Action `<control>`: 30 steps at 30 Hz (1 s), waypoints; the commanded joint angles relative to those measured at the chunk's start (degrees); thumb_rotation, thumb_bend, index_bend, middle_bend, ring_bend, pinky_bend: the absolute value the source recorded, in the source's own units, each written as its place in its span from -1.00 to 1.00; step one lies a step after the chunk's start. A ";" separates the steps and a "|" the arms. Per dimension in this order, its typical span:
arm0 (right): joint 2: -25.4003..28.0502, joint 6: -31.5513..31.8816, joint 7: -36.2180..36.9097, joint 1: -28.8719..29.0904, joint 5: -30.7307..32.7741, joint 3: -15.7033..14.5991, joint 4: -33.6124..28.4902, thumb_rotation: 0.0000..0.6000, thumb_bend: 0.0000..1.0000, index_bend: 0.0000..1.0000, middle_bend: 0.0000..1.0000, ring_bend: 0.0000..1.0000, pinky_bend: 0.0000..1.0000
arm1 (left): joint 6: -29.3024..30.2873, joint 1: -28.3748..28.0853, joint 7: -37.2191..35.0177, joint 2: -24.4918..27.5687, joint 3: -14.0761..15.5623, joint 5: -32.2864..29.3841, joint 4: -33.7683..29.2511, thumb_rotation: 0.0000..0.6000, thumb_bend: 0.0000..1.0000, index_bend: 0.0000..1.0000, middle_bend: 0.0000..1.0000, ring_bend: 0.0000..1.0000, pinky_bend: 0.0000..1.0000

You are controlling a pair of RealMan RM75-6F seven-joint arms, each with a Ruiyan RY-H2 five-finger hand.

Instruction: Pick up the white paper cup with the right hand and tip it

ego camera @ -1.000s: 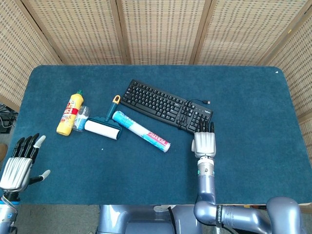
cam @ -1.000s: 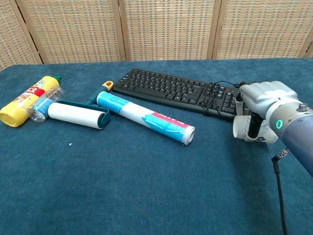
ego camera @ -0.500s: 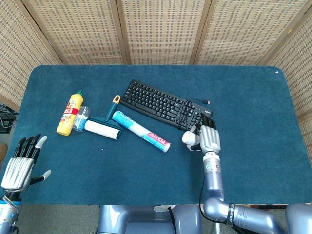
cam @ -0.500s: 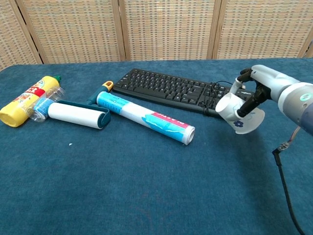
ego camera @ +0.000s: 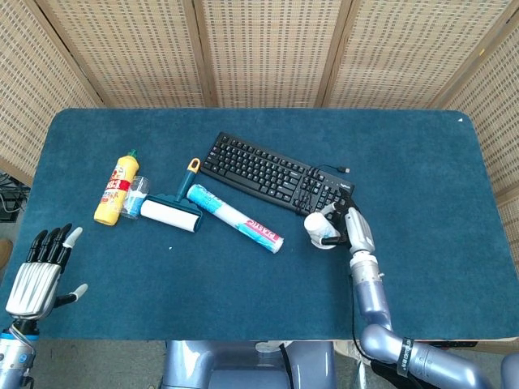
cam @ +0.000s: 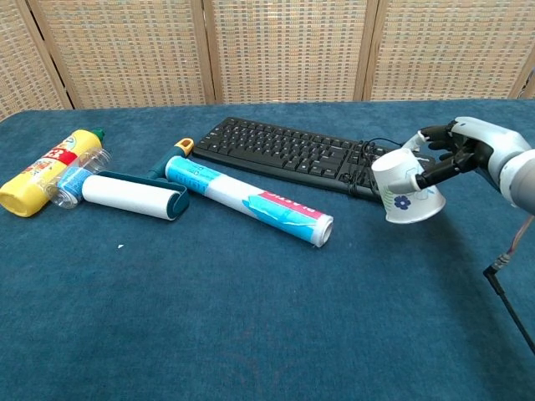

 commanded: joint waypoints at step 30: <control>2.36 2.52 -2.06 -2.41 -5.24 -7.72 1.88 1.00 -0.50 -0.46 -1.00 -1.00 -1.00 | 0.53 0.17 -0.34 0.27 -0.13 0.15 -0.27 1.00 -0.65 -1.00 -1.00 -1.00 -1.00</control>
